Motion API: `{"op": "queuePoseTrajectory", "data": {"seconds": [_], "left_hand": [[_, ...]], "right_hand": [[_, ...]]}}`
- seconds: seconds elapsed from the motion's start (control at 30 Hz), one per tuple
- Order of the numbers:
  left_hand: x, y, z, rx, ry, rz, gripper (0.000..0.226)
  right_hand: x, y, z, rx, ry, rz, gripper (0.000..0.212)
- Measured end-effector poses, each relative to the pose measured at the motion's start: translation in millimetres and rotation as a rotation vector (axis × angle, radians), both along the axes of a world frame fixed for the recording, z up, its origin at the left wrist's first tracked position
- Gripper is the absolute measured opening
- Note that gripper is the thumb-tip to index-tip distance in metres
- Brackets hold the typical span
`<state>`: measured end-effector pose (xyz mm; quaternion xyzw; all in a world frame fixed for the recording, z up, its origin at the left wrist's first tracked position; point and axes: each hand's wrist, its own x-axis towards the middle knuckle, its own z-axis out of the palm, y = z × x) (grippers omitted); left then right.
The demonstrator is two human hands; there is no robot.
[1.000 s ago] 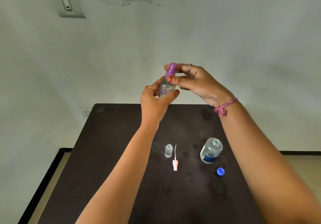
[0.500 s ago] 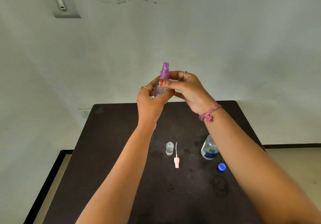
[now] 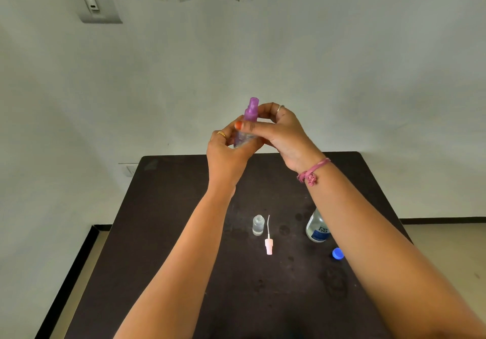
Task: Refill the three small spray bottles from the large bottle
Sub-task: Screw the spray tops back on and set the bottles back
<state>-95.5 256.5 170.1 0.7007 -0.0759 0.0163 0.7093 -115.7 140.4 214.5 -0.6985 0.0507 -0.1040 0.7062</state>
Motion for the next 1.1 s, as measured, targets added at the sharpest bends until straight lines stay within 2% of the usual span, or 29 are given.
{"op": "queuePoseTrajectory", "data": {"seconds": [0.1,0.17,0.23,0.33,0.5,0.6,0.7,0.8,0.87,0.97,1.1], "left_hand": [[3.0,0.1,-1.8,-0.001,0.009,0.013,0.048],[6.2,1.4,-4.6,-0.012,0.023,0.005,0.052],[8.3,1.1,-7.5,-0.003,0.027,0.005,0.051],[10.5,-0.2,-10.1,0.020,0.030,0.014,0.044],[19.0,5.4,-15.9,0.017,0.055,0.019,0.051],[23.3,7.2,-16.3,0.056,0.038,0.026,0.048],[26.0,5.1,-18.5,0.066,0.044,0.016,0.040],[29.7,4.5,-19.7,0.068,0.061,0.028,0.045],[33.3,5.8,-19.9,0.057,0.069,0.032,0.050],[38.9,6.9,-19.8,0.043,0.072,0.043,0.054],[51.8,5.0,-22.2,0.040,0.052,0.090,0.052]], "right_hand": [[0.4,-1.5,0.1,0.023,0.044,0.159,0.058],[-0.1,-0.5,-0.2,0.088,0.006,0.168,0.044],[3.5,5.2,-2.4,0.137,0.001,0.065,0.031],[15.3,11.7,-7.6,0.141,0.075,-0.009,0.040],[17.7,2.9,-5.2,0.146,0.056,0.211,0.036],[24.1,5.9,-11.2,0.089,0.038,0.059,0.031],[34.5,10.5,-15.4,0.068,0.088,0.019,0.049],[37.7,6.0,-14.9,0.062,0.101,0.206,0.035],[39.3,2.1,-14.5,0.019,0.082,0.248,0.028],[45.9,5.4,-13.3,0.001,0.056,0.191,0.024],[59.1,19.2,-19.4,-0.079,-0.017,0.007,0.012]]}}
